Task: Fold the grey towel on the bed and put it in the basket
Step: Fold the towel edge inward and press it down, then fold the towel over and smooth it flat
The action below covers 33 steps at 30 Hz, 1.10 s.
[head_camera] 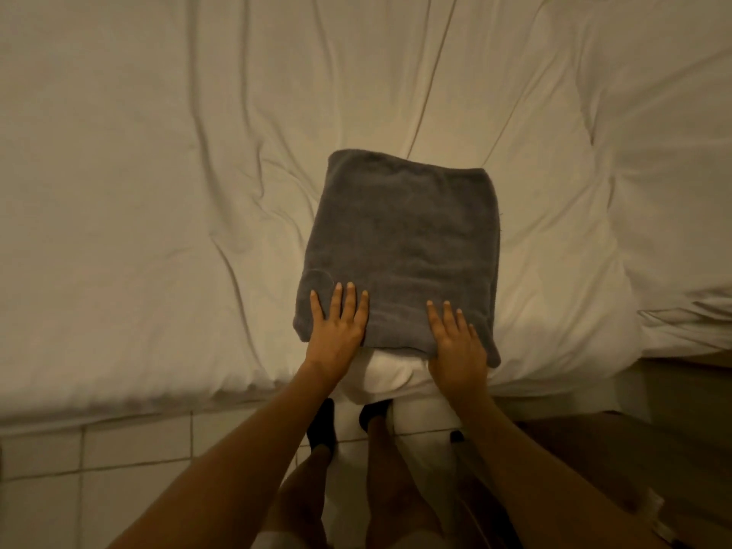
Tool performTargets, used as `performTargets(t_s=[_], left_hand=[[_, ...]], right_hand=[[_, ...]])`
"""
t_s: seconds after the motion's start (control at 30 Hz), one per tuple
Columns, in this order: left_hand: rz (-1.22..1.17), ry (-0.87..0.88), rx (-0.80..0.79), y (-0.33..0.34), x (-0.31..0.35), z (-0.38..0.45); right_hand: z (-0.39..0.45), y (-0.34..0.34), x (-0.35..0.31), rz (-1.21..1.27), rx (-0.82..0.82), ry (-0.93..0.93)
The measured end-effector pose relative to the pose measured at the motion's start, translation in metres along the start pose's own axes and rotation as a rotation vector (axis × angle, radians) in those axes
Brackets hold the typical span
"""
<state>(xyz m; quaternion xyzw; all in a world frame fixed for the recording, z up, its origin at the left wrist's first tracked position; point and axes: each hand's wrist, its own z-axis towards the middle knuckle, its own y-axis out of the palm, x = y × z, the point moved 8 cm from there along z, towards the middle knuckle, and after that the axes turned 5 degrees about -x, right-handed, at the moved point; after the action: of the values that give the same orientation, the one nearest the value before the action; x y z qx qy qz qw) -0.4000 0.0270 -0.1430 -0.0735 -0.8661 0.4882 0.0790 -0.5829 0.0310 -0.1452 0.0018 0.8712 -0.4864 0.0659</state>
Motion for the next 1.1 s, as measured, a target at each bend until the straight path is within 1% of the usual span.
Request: performTargets(t_s=[0.07,0.2,0.3,0.4,0.5,0.57,0.6,0.67,0.77,0.83,0.9,0.93,1.0,1.03,1.1], left_hand=[[-0.01,0.01,-0.017,0.015,0.001,-0.012],[-0.005,0.026,0.009,0.031,-0.004,-0.006],[-0.016,0.077,0.035,0.039,-0.004,-0.001],[-0.044,0.171,0.051,0.045,-0.005,-0.008],[-0.038,0.305,0.057,0.038,-0.012,-0.014],[-0.065,0.339,0.07,0.02,-0.026,-0.012],[-0.062,0.342,0.102,0.008,-0.036,-0.008],[-0.005,0.344,0.177,-0.017,-0.06,0.007],[0.122,0.338,0.255,-0.047,-0.096,0.039],[0.179,0.321,0.234,-0.061,-0.116,0.06],[0.258,0.325,0.188,-0.066,-0.128,0.078],[0.29,0.331,0.16,-0.066,-0.132,0.086],[0.331,0.341,0.126,-0.067,-0.135,0.099],[0.338,0.35,0.119,-0.066,-0.134,0.105],[0.339,0.38,0.109,-0.064,-0.129,0.117]], right_hand=[[-0.007,0.02,-0.002,-0.01,-0.058,0.005],[-0.003,0.034,-0.001,-0.003,-0.046,0.042],[0.001,0.042,0.0,-0.015,-0.053,0.05],[-0.008,0.045,0.0,0.023,-0.026,0.054],[-0.018,0.043,-0.003,0.066,-0.049,0.042],[-0.018,0.035,-0.01,0.079,-0.07,0.03],[-0.018,0.028,-0.016,0.073,-0.072,0.021],[-0.019,0.014,-0.035,0.078,-0.028,0.014],[-0.023,-0.014,-0.073,0.195,0.155,0.113],[-0.016,-0.022,-0.11,0.25,0.208,0.149],[0.0,-0.024,-0.152,0.283,0.246,0.12],[0.01,-0.02,-0.172,0.3,0.231,0.1],[0.026,-0.001,-0.205,0.294,0.107,0.088],[0.032,0.013,-0.215,0.284,0.07,0.123],[0.037,0.03,-0.22,0.231,0.079,0.222]])
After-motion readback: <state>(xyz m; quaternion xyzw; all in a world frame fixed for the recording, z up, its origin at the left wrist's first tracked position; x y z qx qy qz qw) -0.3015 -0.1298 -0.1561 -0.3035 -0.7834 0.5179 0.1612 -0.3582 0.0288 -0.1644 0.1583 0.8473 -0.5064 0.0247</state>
